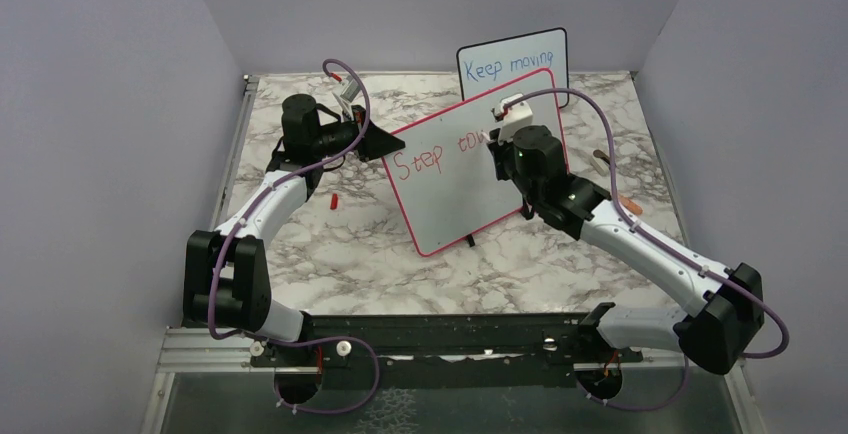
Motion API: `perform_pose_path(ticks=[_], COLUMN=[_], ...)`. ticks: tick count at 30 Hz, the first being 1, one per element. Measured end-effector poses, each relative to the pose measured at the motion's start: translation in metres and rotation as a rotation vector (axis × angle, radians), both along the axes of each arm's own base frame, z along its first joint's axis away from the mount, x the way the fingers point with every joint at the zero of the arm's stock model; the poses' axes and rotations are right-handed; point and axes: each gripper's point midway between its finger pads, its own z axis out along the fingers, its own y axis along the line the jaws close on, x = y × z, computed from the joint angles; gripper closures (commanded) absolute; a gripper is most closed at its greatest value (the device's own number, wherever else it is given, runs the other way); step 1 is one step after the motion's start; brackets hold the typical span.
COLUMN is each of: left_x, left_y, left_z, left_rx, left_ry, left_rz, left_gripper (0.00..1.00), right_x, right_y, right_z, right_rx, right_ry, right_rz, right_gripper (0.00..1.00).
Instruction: Write a sentence on the whiteboard
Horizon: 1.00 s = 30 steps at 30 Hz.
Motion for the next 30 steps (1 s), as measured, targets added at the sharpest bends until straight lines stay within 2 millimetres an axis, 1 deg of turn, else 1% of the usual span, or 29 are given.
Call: perform_pose_path(ticks=[7, 13, 20, 30], left_x=[0.000, 0.000, 0.000, 0.000], left_y=[0.000, 0.000, 0.000, 0.000], left_z=[0.000, 0.000, 0.000, 0.000], left_rx=[0.000, 0.000, 0.000, 0.001], left_ry=[0.000, 0.001, 0.001, 0.003], left_rz=[0.000, 0.000, 0.000, 0.000], left_gripper=[1.00, 1.00, 1.00, 1.00], right_x=[-0.008, -0.010, -0.009, 0.000], right_y=[-0.006, -0.007, -0.008, -0.013], right_z=[-0.014, -0.018, -0.018, -0.011], right_rx=[-0.020, -0.016, -0.014, -0.018], right_ry=[0.040, 0.050, 0.048, 0.019], right_rz=[-0.003, -0.008, -0.014, -0.035], right_gripper=[1.00, 0.99, 1.00, 1.00])
